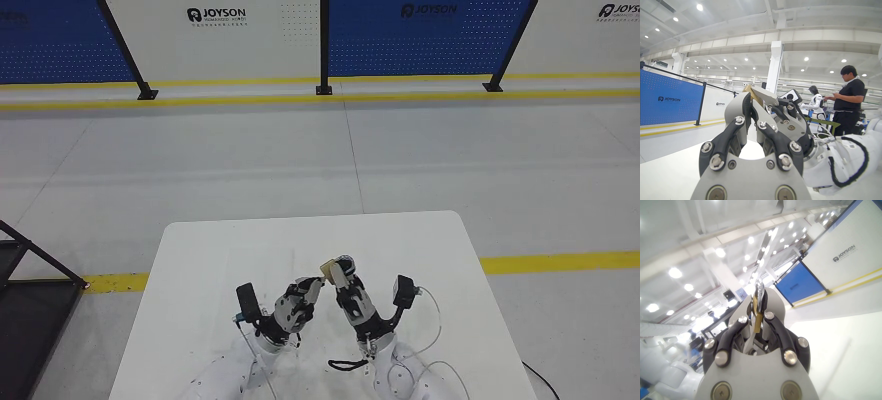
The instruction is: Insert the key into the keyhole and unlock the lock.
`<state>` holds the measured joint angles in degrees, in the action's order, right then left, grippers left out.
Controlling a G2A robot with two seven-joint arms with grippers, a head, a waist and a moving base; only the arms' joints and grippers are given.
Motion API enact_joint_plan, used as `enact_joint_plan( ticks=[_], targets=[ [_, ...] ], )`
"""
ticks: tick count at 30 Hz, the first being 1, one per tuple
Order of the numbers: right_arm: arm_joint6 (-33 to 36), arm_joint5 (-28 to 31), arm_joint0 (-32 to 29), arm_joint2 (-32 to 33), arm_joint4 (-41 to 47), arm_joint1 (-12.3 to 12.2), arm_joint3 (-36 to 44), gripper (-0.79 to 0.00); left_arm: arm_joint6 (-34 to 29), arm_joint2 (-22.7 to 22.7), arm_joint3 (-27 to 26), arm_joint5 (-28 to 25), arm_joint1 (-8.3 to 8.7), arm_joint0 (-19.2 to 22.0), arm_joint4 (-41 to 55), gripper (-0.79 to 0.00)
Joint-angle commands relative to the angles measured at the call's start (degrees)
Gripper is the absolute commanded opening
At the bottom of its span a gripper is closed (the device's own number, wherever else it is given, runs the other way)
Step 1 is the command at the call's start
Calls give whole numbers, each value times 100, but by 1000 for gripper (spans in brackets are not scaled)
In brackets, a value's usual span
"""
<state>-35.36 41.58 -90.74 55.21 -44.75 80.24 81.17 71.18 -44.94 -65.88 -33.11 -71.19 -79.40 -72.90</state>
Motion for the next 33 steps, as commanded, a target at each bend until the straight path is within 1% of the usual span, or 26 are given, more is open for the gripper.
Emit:
enact_joint_plan(
  ticks=[1, 2, 4, 6, 7, 8, 13, 16, 19, 23, 24, 25, 29, 33],
  targets=[
    [-42, 18, -6, 14, -13, 1, 0, -785, -123, 24, -51, -123, 8, -4, 162, -671],
    [-54, 29, -7, 18, -28, 2, 0, -785, -184, 25, -72, -184, 17, -7, 228, -640],
    [-85, 36, -9, 25, -47, 4, -2, -785, -310, 20, -120, -310, 39, -14, 357, -656],
    [-116, 30, -10, 32, -80, 6, -5, -785, -471, 22, -208, -471, 63, -41, 533, -634],
    [-135, 30, -10, 34, -94, 8, -3, -785, -569, 14, -264, -569, 79, -56, 644, -603],
    [-159, 19, -12, 38, -110, 10, -7, -785, -655, -10, -320, -655, 98, -70, 747, -594],
    [-213, 45, -7, 50, -130, 17, -26, -785, -1163, -158, -546, -1163, 206, -183, 1240, -616],
    [-219, 72, -3, 71, -138, 16, -34, -785, -1633, -279, -588, -1634, 270, -247, 1635, -619],
    [-211, 86, -7, 87, -128, 17, -40, -785, -2488, -430, -600, -2489, 337, -299, 2398, -634],
    [-166, 93, -8, 97, -115, 17, -38, -785, -2594, -164, -651, -2489, 479, -243, 2623, -622],
    [-156, 92, -9, 100, -109, 18, -34, -785, -2620, -105, -651, -2489, 523, -200, 2706, -597],
    [-143, 91, -8, 102, -112, 18, -33, -785, -2643, -47, -653, -2489, 564, -168, 2774, -591],
    [-89, 100, -12, 100, -98, 20, -33, -785, -2738, 143, -676, -2489, 703, -25, 2967, -600],
    [-38, 139, -18, 94, -93, 20, -34, -785, -2789, 295, -659, -2489, 776, 88, 3083, -600]
  ],
)
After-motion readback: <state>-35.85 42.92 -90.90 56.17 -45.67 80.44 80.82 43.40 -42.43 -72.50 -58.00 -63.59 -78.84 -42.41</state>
